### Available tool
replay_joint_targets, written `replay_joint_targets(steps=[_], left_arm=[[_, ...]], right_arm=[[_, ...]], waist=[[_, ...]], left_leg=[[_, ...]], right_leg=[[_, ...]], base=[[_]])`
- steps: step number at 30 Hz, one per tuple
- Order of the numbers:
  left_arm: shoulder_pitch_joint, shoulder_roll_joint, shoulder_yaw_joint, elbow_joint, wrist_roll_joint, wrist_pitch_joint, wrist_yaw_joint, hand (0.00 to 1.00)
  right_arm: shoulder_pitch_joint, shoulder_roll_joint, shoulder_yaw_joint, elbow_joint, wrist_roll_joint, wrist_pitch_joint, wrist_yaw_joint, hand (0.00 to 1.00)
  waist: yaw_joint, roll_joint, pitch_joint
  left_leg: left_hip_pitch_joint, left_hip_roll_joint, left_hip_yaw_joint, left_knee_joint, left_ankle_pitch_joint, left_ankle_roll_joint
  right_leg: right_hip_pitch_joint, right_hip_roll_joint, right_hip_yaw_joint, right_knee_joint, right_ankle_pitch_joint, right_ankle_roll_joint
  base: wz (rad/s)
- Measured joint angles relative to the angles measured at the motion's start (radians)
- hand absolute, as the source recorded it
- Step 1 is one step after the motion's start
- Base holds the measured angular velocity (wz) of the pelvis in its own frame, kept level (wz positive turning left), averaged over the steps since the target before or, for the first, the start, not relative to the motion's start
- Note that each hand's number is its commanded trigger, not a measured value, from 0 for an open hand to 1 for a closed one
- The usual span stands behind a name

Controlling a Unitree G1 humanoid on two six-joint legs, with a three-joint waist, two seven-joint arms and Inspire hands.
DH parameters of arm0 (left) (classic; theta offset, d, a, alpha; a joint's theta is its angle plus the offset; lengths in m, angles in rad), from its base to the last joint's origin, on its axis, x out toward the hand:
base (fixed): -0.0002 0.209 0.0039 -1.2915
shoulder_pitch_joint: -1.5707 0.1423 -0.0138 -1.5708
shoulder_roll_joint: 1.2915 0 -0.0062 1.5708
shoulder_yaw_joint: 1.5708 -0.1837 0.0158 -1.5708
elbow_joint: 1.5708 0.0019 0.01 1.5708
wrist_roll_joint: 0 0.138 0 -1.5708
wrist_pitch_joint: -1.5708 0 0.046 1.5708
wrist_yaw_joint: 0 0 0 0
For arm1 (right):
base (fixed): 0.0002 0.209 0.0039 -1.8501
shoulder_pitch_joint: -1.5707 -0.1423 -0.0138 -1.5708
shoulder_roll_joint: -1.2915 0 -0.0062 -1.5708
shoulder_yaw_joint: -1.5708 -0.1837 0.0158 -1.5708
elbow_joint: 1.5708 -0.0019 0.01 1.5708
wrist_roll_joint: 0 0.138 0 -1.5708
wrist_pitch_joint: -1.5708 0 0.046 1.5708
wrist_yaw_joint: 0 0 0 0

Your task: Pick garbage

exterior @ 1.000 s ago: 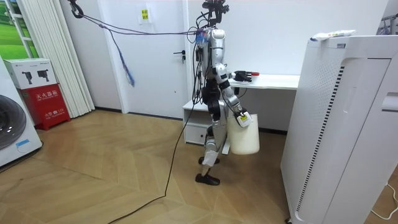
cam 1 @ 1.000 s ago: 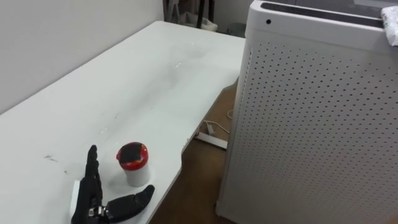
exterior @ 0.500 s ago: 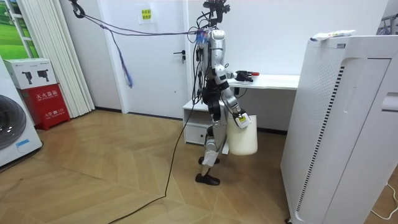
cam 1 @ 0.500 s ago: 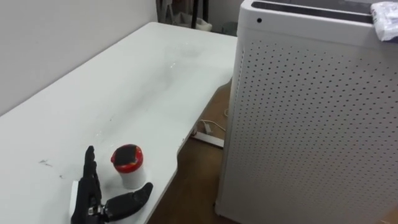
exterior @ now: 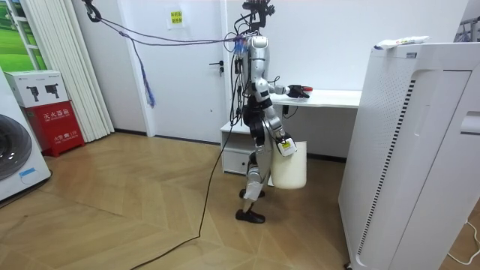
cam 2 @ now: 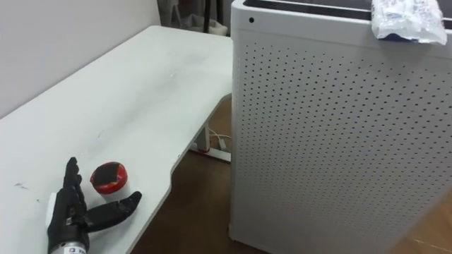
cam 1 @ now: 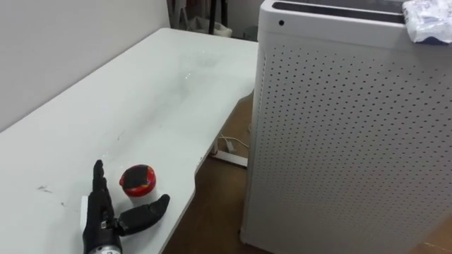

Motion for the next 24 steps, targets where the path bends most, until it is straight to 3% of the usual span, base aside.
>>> replay_joint_targets(steps=[4, 5, 6, 7, 16, 24], left_arm=[[-0.003, 0.000, -0.001, 0.005, -0.002, 0.000, 0.011, 0.03], [-0.003, 0.000, -0.001, 0.006, -0.002, 0.000, 0.013, 0.56], [-0.003, 0.000, -0.001, 0.009, -0.008, 0.000, 0.017, 0.83], [-0.003, 0.000, 0.000, 0.011, -0.020, 0.000, 0.019, 1.00], [-0.039, 0.028, 0.030, 0.077, -0.094, 0.008, 0.051, 1.00], [-0.057, 0.012, 0.028, 0.106, -0.100, 0.012, 0.062, 1.00]], right_arm=[[0.000, 0.000, -0.001, -0.001, -0.003, 0.001, -0.003, 1.00], [0.000, 0.000, -0.001, -0.001, -0.003, 0.001, -0.003, 1.00], [0.001, 0.000, -0.001, -0.002, -0.002, 0.001, -0.003, 1.00], [0.002, 0.000, -0.001, -0.002, -0.002, 0.001, -0.003, 1.00], [0.006, 0.000, 0.000, -0.020, 0.003, 0.007, -0.022, 1.00], [0.007, 0.002, 0.008, -0.021, 0.002, 0.008, -0.021, 1.00]], waist=[[-0.005, -0.001, -0.0009], [-0.006, -0.001, -0.0009], [-0.008, -0.001, -0.0009], [-0.012, -0.001, -0.0013], [-0.029, 0.005, -0.0028], [-0.051, 0.011, -0.0013]], left_leg=[[0.002, 0.000, 0.000, 0.000, 0.000, 0.000], [0.004, 0.000, 0.000, 0.000, 0.000, 0.000], [0.010, 0.000, 0.004, 0.000, 0.000, 0.000], [0.017, 0.000, 0.004, -0.002, 0.000, 0.000], [0.031, -0.001, 0.006, -0.007, 0.000, 0.000], [0.036, 0.000, 0.014, -0.016, 0.000, 0.000]], right_leg=[[0.002, 0.000, 0.000, -0.001, 0.000, 0.000], [0.003, 0.000, 0.001, -0.001, 0.000, 0.000], [0.006, 0.000, 0.003, -0.001, 0.000, 0.000], [0.018, 0.000, 0.003, -0.003, 0.000, 0.000], [0.029, -0.001, 0.003, -0.003, 0.000, 0.000], [0.032, 0.000, 0.015, -0.003, 0.000, 0.001]], base=[[0.00], [0.00], [-0.03], [0.00], [0.00], [-0.02]])
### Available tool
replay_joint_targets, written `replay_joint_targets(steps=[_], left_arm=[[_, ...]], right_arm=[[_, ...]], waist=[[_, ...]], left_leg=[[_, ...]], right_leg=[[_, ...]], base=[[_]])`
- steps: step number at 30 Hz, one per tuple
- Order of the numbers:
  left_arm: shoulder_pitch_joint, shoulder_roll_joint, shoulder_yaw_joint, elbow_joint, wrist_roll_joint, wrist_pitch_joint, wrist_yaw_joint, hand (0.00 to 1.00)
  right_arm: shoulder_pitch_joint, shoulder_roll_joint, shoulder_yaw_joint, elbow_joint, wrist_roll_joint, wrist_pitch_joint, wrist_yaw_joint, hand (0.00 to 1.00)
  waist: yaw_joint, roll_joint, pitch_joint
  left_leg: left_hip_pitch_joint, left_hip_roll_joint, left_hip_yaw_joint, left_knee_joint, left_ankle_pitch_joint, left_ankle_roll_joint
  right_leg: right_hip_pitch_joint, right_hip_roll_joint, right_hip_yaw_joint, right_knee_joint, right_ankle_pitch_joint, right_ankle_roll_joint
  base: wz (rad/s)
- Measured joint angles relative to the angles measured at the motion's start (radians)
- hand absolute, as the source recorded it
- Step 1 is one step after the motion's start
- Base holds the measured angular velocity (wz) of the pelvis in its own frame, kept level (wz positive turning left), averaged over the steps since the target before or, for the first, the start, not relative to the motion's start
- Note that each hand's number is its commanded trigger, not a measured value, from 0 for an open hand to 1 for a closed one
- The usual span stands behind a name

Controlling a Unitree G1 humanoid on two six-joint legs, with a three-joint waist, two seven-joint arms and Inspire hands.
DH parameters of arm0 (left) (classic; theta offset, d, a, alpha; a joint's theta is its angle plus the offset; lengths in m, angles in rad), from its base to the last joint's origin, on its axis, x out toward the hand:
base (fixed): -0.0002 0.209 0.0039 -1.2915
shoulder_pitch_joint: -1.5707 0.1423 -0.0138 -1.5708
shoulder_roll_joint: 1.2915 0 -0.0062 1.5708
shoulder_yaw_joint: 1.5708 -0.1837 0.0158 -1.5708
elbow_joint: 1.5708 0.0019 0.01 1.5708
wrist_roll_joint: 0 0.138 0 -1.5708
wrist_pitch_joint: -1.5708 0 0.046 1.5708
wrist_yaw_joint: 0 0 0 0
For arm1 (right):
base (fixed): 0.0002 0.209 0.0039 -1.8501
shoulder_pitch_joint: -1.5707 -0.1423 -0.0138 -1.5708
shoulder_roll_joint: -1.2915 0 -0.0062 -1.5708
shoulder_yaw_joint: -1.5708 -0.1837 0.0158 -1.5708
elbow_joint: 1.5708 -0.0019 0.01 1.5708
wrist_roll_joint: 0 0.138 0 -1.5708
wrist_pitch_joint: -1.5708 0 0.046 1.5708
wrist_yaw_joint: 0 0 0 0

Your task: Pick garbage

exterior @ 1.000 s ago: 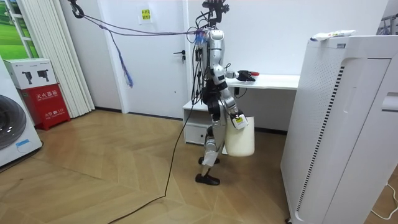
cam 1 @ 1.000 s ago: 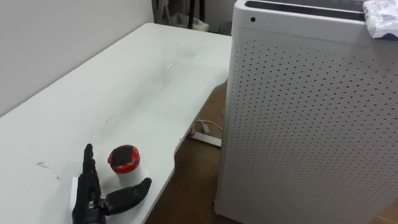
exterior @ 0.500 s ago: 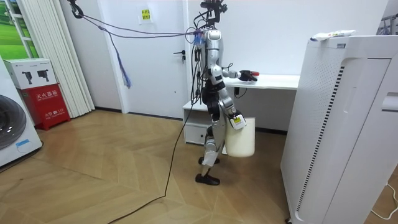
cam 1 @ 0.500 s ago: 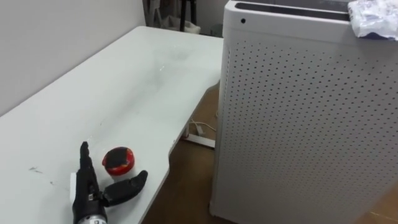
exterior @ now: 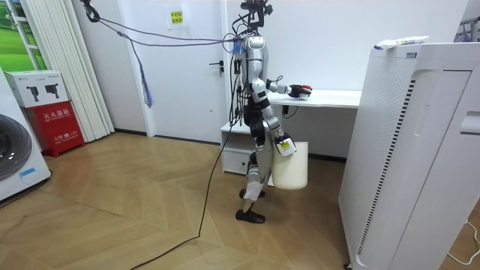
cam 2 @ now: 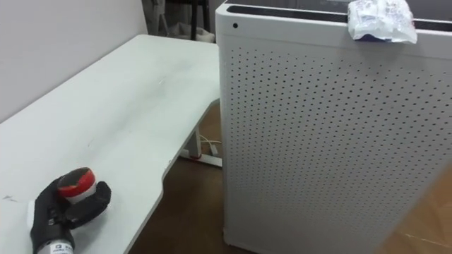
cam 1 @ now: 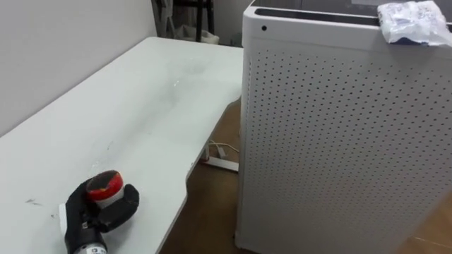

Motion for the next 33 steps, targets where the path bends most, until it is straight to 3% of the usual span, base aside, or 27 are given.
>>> replay_joint_targets(steps=[6, 11, 15, 18, 21, 24, 27, 33], left_arm=[[-0.036, -0.018, -0.061, 0.035, 0.000, -0.001, -0.061, 1.00], [-0.053, -0.050, -0.087, 0.039, 0.000, 0.006, -0.124, 1.00], [-0.063, -0.045, -0.121, 0.010, 0.004, 0.018, -0.193, 1.00], [-0.064, -0.042, -0.146, -0.018, 0.004, 0.024, -0.225, 1.00], [-0.063, -0.038, -0.147, -0.077, 0.006, 0.068, -0.250, 1.00], [-0.063, -0.036, -0.152, -0.091, 0.012, 0.071, -0.277, 1.00], [-0.052, -0.038, -0.192, -0.109, 0.035, 0.076, -0.312, 1.00], [0.029, -0.028, -0.243, -0.161, 0.034, 0.078, -0.411, 1.00]], right_arm=[[0.000, 0.000, 0.000, 0.000, 0.000, 0.001, 0.004, 1.00], [-0.001, -0.002, -0.001, -0.006, 0.000, 0.009, -0.003, 1.00], [-0.035, -0.001, -0.001, -0.006, 0.003, 0.016, -0.008, 1.00], [-0.051, 0.000, 0.002, -0.010, 0.003, 0.017, -0.010, 1.00], [-0.075, 0.000, 0.003, -0.026, 0.004, 0.022, -0.014, 1.00], [-0.096, 0.005, 0.012, -0.039, 0.012, 0.022, -0.020, 1.00], [-0.106, 0.009, 0.025, -0.052, 0.012, 0.022, -0.024, 1.00], [-0.129, 0.013, 0.027, -0.079, 0.009, 0.007, -0.010, 1.00]], waist=[[-0.006, 0.005, -0.0018], [-0.005, 0.007, -0.0043], [0.002, 0.012, -0.0076], [0.009, 0.003, -0.0054], [0.039, -0.004, -0.0013], [0.048, -0.011, 0.0046], [0.057, -0.014, 0.0057], [0.050, -0.010, 0.0040]], left_leg=[[0.013, 0.001, 0.027, -0.012, 0.000, 0.000], [0.022, 0.006, 0.048, -0.015, -0.001, 0.001], [0.010, 0.009, 0.073, -0.017, -0.002, 0.003], [0.011, 0.015, 0.098, -0.022, -0.004, 0.004], [-0.004, 0.025, 0.150, -0.020, -0.008, 0.003], [-0.013, 0.029, 0.179, -0.014, -0.012, 0.005], [-0.023, 0.033, 0.182, -0.005, -0.017, 0.006], [-0.048, 0.038, 0.181, 0.000, -0.017, 0.005]], right_leg=[[-0.007, 0.002, 0.023, 0.002, 0.000, 0.000], [-0.019, 0.001, 0.045, 0.002, 0.001, 0.002], [-0.051, 0.001, 0.067, 0.016, 0.001, 0.002], [-0.075, -0.001, 0.070, 0.036, 0.001, 0.002], [-0.137, -0.008, 0.062, 0.083, 0.002, 0.001], [-0.159, -0.016, 0.061, 0.102, 0.003, -0.002], [-0.166, -0.016, 0.028, 0.102, 0.007, -0.008], [-0.191, -0.017, 0.017, 0.097, 0.010, -0.013]], base=[[-0.14], [-0.13], [-0.18], [-0.29], [-0.54], [-0.29], [-0.06], [-0.01]])
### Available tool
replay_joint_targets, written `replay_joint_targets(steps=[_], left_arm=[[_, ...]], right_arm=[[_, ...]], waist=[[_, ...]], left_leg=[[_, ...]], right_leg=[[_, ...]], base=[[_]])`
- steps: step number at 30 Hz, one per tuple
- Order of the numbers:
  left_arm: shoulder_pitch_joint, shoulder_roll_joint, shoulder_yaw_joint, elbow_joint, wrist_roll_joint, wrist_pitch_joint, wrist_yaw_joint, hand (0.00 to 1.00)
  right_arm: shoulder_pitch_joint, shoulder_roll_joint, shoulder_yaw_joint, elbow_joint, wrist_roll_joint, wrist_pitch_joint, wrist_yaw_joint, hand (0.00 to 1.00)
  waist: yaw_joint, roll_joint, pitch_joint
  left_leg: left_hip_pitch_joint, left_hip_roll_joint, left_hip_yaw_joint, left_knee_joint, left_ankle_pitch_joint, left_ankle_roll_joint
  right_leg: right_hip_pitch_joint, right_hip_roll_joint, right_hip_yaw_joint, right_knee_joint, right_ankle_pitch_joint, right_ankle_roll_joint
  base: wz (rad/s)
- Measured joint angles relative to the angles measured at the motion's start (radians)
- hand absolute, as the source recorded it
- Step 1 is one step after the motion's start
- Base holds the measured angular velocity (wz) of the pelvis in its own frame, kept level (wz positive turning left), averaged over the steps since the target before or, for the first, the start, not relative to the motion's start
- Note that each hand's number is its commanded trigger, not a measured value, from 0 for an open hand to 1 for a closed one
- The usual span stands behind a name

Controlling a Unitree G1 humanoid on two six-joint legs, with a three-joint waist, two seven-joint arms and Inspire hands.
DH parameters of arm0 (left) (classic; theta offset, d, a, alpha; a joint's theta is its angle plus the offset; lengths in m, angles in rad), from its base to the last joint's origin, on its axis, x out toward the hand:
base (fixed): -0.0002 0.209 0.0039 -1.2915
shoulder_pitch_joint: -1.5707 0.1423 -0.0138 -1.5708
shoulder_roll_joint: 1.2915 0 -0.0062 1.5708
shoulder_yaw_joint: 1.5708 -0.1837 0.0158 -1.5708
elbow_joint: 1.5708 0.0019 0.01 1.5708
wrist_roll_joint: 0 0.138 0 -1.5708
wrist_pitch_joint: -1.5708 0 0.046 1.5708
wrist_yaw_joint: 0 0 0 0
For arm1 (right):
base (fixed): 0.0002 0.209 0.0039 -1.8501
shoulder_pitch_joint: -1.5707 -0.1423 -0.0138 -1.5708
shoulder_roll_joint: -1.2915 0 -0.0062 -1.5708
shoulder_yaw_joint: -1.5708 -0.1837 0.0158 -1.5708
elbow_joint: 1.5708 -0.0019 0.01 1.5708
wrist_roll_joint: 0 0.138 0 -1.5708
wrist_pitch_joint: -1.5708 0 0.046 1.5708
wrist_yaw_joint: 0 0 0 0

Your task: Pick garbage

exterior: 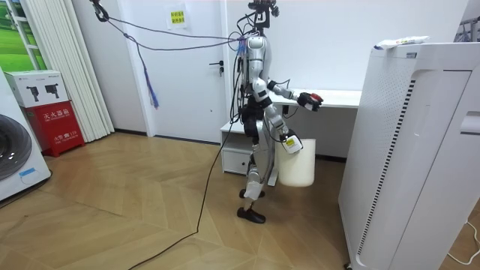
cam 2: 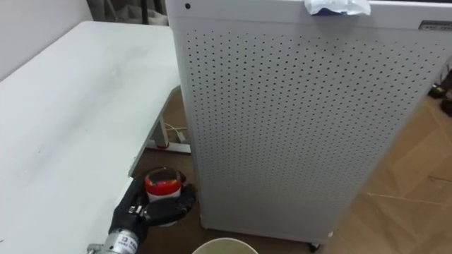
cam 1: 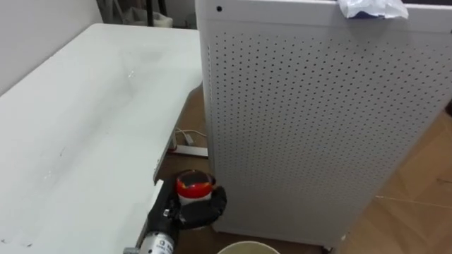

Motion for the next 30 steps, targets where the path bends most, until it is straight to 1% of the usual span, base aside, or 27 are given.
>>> replay_joint_targets(steps=[2, 5, 8, 10, 12, 14, 15, 16, 18, 22, 27, 30], left_arm=[[0.010, 0.003, -0.002, 0.001, 0.000, 0.000, -0.019, 1.00], [0.024, 0.008, -0.003, 0.025, 0.000, 0.000, -0.047, 1.00], [0.045, 0.030, -0.003, 0.031, 0.000, 0.000, -0.072, 1.00], [0.059, 0.051, -0.002, 0.031, 0.000, 0.001, -0.084, 1.00], [0.061, 0.061, -0.002, 0.031, 0.009, 0.002, -0.098, 1.00], [0.060, 0.059, -0.003, 0.031, 0.009, 0.002, -0.106, 0.11], [0.061, 0.058, -0.005, 0.032, 0.009, 0.003, -0.116, 0.00], [0.061, 0.057, -0.010, 0.032, 0.008, 0.003, -0.120, 0.00], [0.062, 0.053, -0.012, 0.039, 0.011, 0.003, -0.123, 0.00], [0.062, 0.048, -0.013, 0.049, 0.033, 0.003, -0.137, 0.00], [0.062, 0.047, -0.033, 0.049, 0.039, 0.003, -0.140, 0.00], [0.056, 0.033, -0.059, 0.049, 0.037, 0.002, -0.145, 0.00]], right_arm=[[-0.001, -0.001, 0.000, -0.007, -0.001, -0.018, 0.000, 1.00], [-0.002, -0.002, 0.000, -0.005, -0.007, -0.028, 0.001, 1.00], [-0.003, -0.007, 0.000, -0.005, -0.009, -0.034, 0.002, 1.00], [-0.010, -0.010, 0.000, -0.005, -0.009, -0.034, 0.006, 1.00], [-0.012, -0.015, 0.000, -0.005, -0.013, -0.034, 0.008, 1.00], [-0.024, -0.029, 0.000, -0.005, -0.011, -0.035, 0.009, 1.00], [-0.028, -0.038, 0.000, -0.005, -0.009, -0.036, 0.008, 1.00], [-0.031, -0.042, 0.001, -0.005, -0.009, -0.036, 0.007, 1.00], [-0.036, -0.042, 0.001, -0.005, -0.009, -0.036, 0.004, 1.00], [-0.040, -0.041, 0.004, -0.005, -0.009, -0.046, -0.004, 1.00], [-0.041, -0.040, 0.023, -0.005, -0.009, -0.057, -0.014, 1.00], [-0.041, -0.029, 0.043, -0.003, -0.016, -0.058, -0.014, 1.00]], waist=[[0.000, 0.000, 0.0001], [0.002, 0.000, 0.0003], [0.004, 0.001, 0.0008], [0.005, 0.003, 0.0016], [0.005, 0.007, 0.0015], [0.002, 0.020, 0.0049], [0.003, 0.027, 0.0040], [0.005, 0.031, 0.0048], [0.008, 0.033, 0.0050], [0.006, 0.034, 0.0054], [0.004, 0.033, 0.0055], [0.001, 0.031, 0.0058]], left_leg=[[-0.010, 0.002, 0.000, 0.002, 0.000, -0.001], [-0.009, 0.003, 0.001, 0.002, 0.001, -0.002], [-0.012, 0.006, 0.015, 0.002, -0.004, -0.007], [-0.014, 0.012, 0.028, 0.002, -0.009, -0.010], [-0.024, 0.015, 0.029, 0.005, -0.011, -0.013], [-0.049, 0.019, 0.029, 0.025, -0.016, -0.013], [-0.061, 0.020, 0.029, 0.033, -0.017, -0.013], [-0.067, 0.020, 0.029, 0.036, -0.017, -0.014], [-0.068, 0.020, 0.029, 0.038, -0.017, -0.014], [-0.070, 0.020, 0.029, 0.040, -0.017, -0.014], [-0.076, 0.015, 0.029, 0.032, -0.017, -0.014], [-0.077, 0.016, 0.028, 0.032, -0.017, -0.013]], right_leg=[[-0.007, 0.000, -0.009, -0.001, 0.001, -0.002], [-0.013, 0.002, -0.009, -0.004, 0.001, -0.002], [-0.023, 0.011, -0.005, -0.005, 0.002, -0.004], [-0.035, 0.017, 0.001, -0.004, 0.005, -0.008], [-0.048, 0.020, 0.008, -0.001, 0.006, -0.010], [-0.070, 0.022, 0.009, 0.010, 0.007, -0.011], [-0.077, 0.022, 0.010, 0.012, 0.007, -0.011], [-0.089, 0.020, 0.012, 0.018, 0.007, -0.012], [-0.098, 0.018, 0.019, 0.027, 0.006, -0.013], [-0.105, 0.018, 0.017, 0.029, 0.009, -0.018], [-0.121, 0.018, 0.019, 0.030, 0.011, -0.019], [-0.122, 0.018, 0.019, 0.029, 0.012, -0.019]], base=[[0.00], [-0.05], [-0.16], [-0.25], [-0.12], [-0.07], [-0.10], [-0.13], [-0.18], [-0.14], [-0.02], [0.00]])
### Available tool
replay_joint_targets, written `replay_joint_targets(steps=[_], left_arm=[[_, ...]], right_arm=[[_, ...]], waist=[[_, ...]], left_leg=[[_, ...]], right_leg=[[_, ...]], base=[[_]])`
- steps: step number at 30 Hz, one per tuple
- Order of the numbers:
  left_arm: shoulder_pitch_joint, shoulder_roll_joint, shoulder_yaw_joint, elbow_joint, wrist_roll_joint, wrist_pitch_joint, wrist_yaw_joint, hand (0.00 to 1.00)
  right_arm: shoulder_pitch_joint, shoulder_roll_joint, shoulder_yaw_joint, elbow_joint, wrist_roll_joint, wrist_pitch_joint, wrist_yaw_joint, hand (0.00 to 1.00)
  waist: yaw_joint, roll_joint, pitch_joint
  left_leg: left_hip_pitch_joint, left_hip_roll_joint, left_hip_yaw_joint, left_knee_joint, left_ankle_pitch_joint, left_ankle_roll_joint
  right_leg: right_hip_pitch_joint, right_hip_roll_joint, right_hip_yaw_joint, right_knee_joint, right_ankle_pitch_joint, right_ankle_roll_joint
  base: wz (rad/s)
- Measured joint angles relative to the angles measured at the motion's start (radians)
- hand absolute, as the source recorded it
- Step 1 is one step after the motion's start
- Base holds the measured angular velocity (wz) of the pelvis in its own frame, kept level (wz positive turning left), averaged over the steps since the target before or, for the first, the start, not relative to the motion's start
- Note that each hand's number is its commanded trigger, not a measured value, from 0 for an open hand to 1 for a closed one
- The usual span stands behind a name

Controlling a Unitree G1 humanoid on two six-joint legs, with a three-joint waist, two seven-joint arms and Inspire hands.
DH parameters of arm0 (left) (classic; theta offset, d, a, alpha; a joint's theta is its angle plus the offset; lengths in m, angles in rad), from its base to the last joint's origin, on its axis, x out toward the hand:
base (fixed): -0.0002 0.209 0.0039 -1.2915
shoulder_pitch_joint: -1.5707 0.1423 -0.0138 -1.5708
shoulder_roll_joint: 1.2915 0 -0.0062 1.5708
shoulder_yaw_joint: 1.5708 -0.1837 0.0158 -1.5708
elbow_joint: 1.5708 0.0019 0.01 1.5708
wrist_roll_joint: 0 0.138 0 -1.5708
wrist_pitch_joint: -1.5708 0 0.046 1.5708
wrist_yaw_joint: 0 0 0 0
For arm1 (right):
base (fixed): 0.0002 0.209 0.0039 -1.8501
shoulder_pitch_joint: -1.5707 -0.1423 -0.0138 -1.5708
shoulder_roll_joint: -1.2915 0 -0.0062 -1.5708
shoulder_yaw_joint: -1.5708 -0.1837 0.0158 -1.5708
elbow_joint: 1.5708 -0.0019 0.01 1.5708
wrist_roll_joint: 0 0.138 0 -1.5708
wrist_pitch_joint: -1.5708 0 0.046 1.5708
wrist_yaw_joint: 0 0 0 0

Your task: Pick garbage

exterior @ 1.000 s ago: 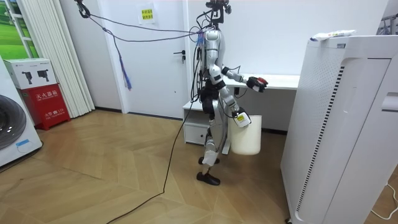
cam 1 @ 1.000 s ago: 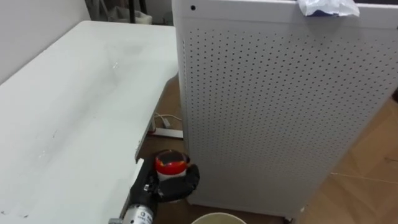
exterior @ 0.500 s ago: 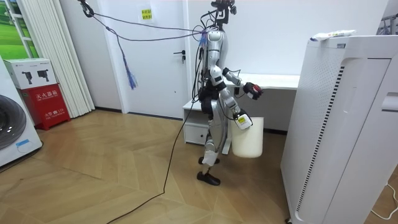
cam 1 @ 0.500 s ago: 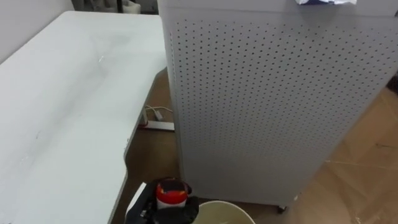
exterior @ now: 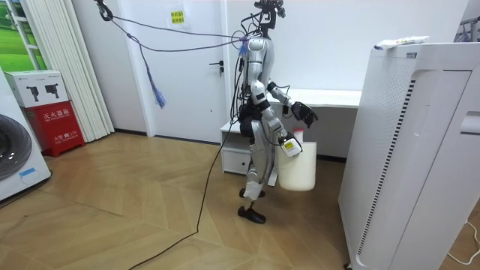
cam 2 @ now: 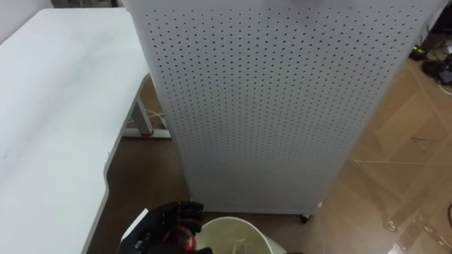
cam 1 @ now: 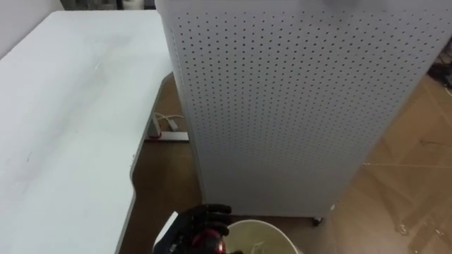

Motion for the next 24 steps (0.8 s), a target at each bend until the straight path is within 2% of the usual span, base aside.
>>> replay_joint_targets(steps=[5, 9, 13, 18, 24], left_arm=[[-0.025, -0.019, -0.064, 0.008, -0.010, -0.004, -0.043, 0.00], [-0.038, -0.035, -0.083, 0.027, -0.010, -0.004, -0.061, 0.00], [-0.045, -0.063, -0.087, 0.029, -0.024, -0.004, -0.078, 0.00], [-0.052, -0.065, -0.099, 0.030, -0.030, -0.004, -0.096, 0.00], [-0.052, -0.068, -0.098, 0.030, -0.029, -0.004, -0.102, 0.00]], right_arm=[[-0.008, 0.014, 0.078, 0.040, -0.012, -0.008, 0.001, 1.00], [-0.010, 0.008, 0.081, 0.047, -0.027, -0.008, 0.012, 1.00], [-0.011, 0.016, 0.081, 0.080, -0.030, -0.006, 0.014, 1.00], [-0.013, 0.038, 0.081, 0.094, -0.032, -0.005, 0.020, 1.00], [-0.015, 0.047, 0.078, 0.105, -0.033, -0.005, 0.042, 1.00]], waist=[[0.002, -0.003, 0.0020], [-0.001, -0.019, 0.0119], [-0.001, -0.019, 0.0123], [-0.001, -0.019, 0.0121], [0.000, -0.019, 0.0121]], left_leg=[[-0.002, 0.001, 0.000, 0.001, 0.000, 0.000], [-0.004, 0.004, 0.000, 0.002, 0.000, 0.000], [-0.009, 0.004, 0.001, 0.006, 0.000, 0.000], [-0.022, 0.003, 0.001, 0.016, 0.000, 0.000], [-0.020, 0.002, 0.001, 0.015, 0.000, 0.000]], right_leg=[[0.002, -0.002, 0.001, 0.001, 0.000, 0.001], [0.001, 0.000, 0.003, -0.002, 0.001, 0.000], [-0.002, 0.004, 0.004, -0.003, 0.001, 0.000], [-0.014, 0.004, 0.008, -0.002, 0.001, 0.000], [-0.014, 0.005, 0.010, -0.003, 0.002, -0.001]], base=[[-0.01], [-0.02], [0.00], [-0.01], [0.00]])
